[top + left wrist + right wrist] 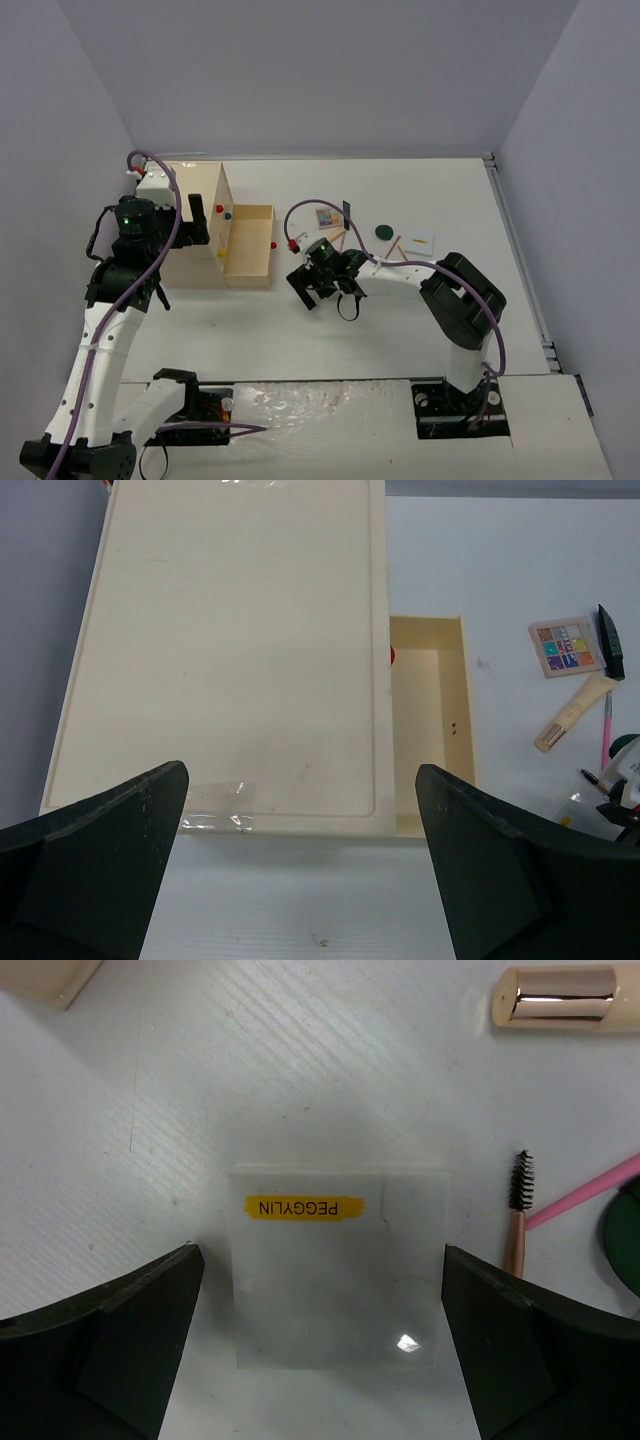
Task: Organize the makeup
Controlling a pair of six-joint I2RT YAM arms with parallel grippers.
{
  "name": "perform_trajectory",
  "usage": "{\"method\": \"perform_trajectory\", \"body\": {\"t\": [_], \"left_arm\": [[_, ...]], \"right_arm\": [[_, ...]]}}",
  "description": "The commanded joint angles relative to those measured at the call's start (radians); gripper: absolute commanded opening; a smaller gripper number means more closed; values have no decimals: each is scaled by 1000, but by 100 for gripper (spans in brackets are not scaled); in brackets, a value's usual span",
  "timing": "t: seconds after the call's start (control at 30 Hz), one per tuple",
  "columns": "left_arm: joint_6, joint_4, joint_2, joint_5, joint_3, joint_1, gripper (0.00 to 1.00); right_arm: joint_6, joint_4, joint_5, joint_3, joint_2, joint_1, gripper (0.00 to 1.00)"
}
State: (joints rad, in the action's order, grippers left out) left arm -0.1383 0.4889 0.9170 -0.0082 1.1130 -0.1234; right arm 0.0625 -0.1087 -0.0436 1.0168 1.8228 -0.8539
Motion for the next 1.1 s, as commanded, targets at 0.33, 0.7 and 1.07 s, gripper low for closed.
{"method": "perform_trajectory", "body": {"t": [0.33, 0.7, 1.07], "left_arm": [[6, -61, -1, 1, 22, 1, 97], [2, -67, 0, -3, 19, 2, 97], [-6, -82, 2, -20, 3, 11, 97]], "right_arm": [[20, 24, 115, 42, -36, -34, 31], [-240, 34, -56, 320, -70, -50, 12], [-484, -11, -360, 681, 194, -45, 15]]}}
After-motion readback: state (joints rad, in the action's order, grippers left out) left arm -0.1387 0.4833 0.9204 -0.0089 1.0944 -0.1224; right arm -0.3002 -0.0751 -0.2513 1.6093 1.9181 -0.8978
